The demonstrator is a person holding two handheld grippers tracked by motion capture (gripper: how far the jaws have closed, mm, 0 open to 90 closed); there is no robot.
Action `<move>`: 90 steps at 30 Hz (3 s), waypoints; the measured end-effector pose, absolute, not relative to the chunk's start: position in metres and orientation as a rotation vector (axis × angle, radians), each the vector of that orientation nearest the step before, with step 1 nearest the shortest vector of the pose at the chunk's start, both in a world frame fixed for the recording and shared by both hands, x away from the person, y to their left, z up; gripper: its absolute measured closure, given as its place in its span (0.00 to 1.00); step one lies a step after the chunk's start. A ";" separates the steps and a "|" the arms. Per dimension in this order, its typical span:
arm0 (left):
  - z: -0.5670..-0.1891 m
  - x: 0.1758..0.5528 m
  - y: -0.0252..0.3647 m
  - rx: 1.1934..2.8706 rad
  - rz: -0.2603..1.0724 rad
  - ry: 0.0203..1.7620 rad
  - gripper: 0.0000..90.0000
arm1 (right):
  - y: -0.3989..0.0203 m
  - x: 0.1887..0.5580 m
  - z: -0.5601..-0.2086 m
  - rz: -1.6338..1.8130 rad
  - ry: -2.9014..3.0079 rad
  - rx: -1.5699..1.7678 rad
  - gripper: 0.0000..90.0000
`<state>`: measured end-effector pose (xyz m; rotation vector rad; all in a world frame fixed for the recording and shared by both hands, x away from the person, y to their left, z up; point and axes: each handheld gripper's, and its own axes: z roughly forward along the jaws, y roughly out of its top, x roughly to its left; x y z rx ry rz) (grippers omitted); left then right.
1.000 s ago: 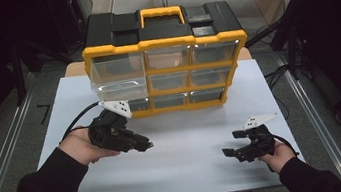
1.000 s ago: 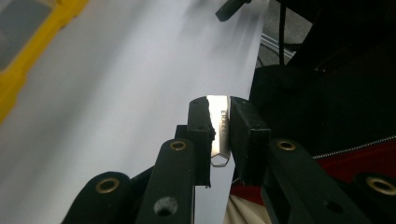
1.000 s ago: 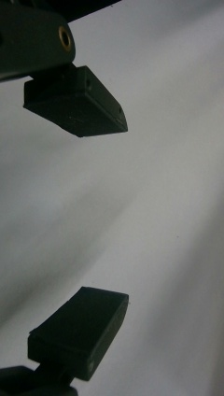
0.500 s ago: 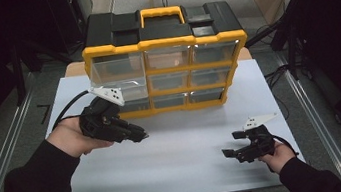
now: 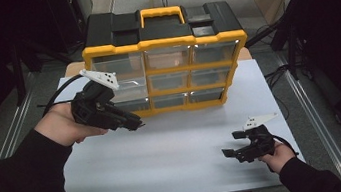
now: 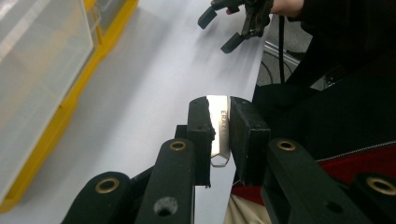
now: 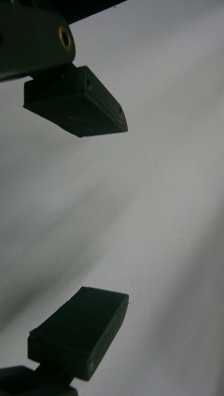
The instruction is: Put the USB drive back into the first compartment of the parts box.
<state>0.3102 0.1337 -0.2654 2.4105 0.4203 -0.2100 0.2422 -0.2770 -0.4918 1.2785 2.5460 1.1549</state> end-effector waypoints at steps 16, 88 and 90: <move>-0.217 0.329 0.132 2.428 -0.142 0.419 0.89 | -0.277 0.243 -0.492 1.151 2.547 1.279 0.16; -0.194 0.378 0.138 2.399 -0.095 0.442 0.41 | -0.276 0.243 -0.492 1.154 2.558 1.272 0.16; -0.192 0.373 0.137 2.404 -0.092 0.429 0.38 | -0.276 0.243 -0.492 1.155 2.557 1.276 0.16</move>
